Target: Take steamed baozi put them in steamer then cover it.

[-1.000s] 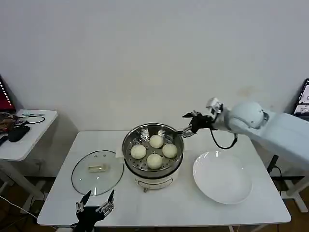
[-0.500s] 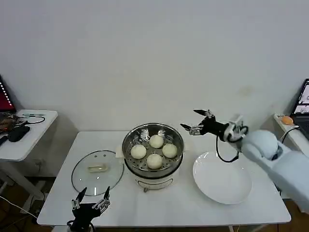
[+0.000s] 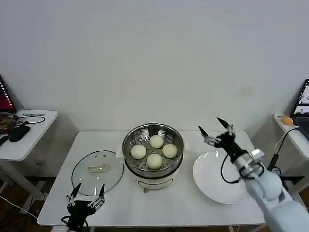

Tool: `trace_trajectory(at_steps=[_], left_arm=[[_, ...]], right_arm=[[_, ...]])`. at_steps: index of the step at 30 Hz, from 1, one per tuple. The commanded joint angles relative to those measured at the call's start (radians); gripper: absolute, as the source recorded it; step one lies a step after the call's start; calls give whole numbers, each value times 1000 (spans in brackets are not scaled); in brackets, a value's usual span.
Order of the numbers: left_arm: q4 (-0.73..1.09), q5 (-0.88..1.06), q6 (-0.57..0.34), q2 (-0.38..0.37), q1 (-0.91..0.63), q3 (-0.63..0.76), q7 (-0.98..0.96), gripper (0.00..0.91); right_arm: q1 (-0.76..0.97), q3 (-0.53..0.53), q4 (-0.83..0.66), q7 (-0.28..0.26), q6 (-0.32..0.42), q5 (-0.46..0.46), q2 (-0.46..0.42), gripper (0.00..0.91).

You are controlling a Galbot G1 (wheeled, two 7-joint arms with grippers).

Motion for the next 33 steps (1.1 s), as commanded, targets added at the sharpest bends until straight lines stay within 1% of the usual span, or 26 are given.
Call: trace_trajectory(at_steps=[1, 3, 7, 11, 13, 18, 23, 25, 27, 33], left_arm=[[152, 294, -116, 19, 0, -33, 6, 907], [190, 379, -152, 31, 1, -43, 5, 907], [255, 517, -217, 62, -2, -73, 16, 907], [327, 659, -293, 83, -30, -107, 41, 907], [355, 693, -320, 97, -41, -117, 54, 907], [398, 759, -324, 153, -79, -122, 85, 907], [459, 844, -320, 220, -159, -119, 117, 907], [497, 860, -319, 245, -196, -111, 112, 907], [519, 875, -316, 255, -219, -107, 109, 907], [617, 1023, -332, 270, -311, -78, 40, 907]], right_arm=[[-342, 223, 43, -13, 121, -151, 225, 907], [-373, 239, 45, -19, 132, -166, 247, 907], [-406, 268, 63, -25, 143, -166, 267, 907], [-434, 297, 90, -40, 139, -166, 289, 907], [-453, 306, 95, -49, 140, -170, 298, 907], [-489, 316, 100, -85, 126, -206, 303, 907], [-513, 321, 126, -119, 117, -212, 314, 907], [-526, 323, 128, -136, 122, -227, 324, 907], [-534, 326, 129, -143, 124, -229, 328, 907], [-550, 344, 116, -154, 136, -219, 350, 907]])
